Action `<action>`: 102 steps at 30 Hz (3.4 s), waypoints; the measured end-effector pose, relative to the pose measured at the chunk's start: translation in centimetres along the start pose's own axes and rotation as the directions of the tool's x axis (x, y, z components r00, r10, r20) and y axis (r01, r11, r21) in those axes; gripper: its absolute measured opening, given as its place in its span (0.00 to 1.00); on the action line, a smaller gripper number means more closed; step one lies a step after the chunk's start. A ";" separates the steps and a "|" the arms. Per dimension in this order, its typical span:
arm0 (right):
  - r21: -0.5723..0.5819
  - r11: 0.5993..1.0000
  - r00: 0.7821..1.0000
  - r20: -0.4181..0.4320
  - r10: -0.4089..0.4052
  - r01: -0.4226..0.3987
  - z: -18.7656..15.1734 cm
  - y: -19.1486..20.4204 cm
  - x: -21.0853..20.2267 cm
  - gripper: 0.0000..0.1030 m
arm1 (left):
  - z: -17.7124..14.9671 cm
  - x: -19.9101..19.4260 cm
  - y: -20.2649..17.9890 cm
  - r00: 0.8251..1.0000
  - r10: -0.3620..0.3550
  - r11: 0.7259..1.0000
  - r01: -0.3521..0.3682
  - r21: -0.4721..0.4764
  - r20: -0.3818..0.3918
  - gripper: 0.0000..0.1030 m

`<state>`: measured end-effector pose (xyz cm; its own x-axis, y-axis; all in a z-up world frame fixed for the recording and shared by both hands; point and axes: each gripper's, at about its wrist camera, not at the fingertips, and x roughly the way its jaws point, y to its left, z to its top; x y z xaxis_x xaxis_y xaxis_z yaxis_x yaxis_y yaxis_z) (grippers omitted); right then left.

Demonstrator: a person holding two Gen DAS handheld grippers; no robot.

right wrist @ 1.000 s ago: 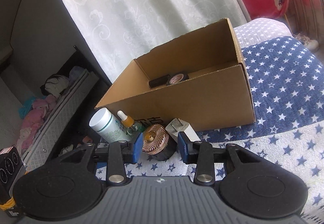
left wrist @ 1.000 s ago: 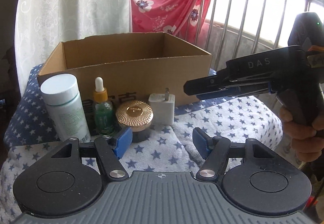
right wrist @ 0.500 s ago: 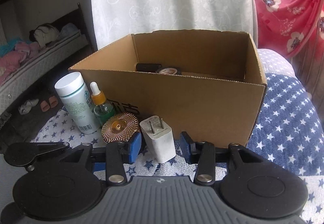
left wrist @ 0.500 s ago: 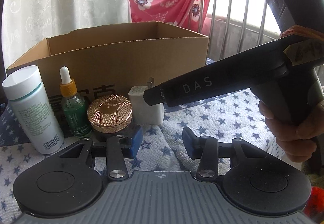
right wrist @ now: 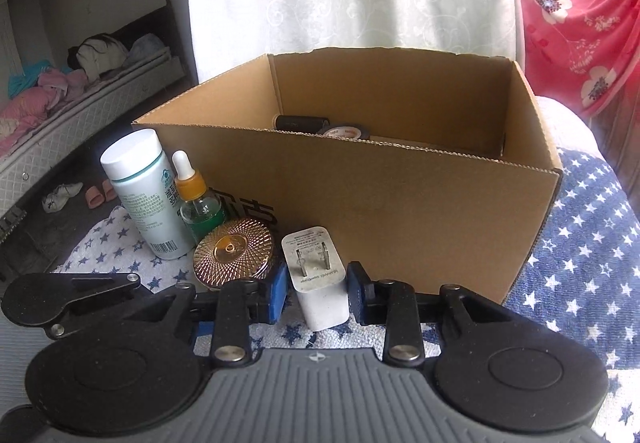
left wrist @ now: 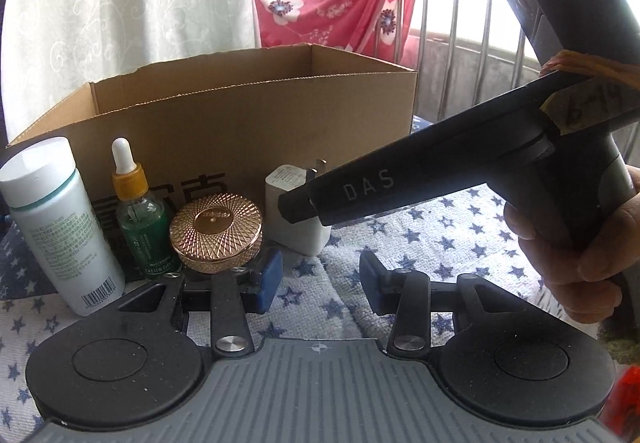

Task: Organize rigid objects
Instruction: 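Move the right gripper down to the white charger plug, then close the right gripper around the white charger plug, then carry the charger plug into the box and open the right gripper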

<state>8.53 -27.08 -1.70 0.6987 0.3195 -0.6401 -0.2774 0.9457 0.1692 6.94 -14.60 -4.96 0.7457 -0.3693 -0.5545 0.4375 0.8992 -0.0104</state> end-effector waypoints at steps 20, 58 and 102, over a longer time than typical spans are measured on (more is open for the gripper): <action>0.118 0.993 0.994 -0.106 0.017 -0.005 -2.5 -0.5 -4.6 0.29 | -0.7 1.7 -3.2 0.998 -0.065 0.990 0.064 0.124 0.001 0.60; 0.204 0.979 0.991 -0.123 0.045 -0.019 -3.3 -1.6 -3.7 0.30 | -0.2 3.1 -3.6 0.998 -0.056 0.992 0.058 0.113 -0.027 0.46; 0.109 0.993 0.995 -0.082 0.062 -0.053 15.6 0.2 -3.9 0.30 | 15.5 1.2 3.7 0.998 -0.049 0.980 0.058 0.190 -0.050 0.45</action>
<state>16.07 -27.20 12.53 0.6238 0.3715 -0.6877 -0.2407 0.9284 0.2832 17.20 -15.38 7.24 0.6972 -0.4011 -0.5942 0.5674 0.8154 0.1152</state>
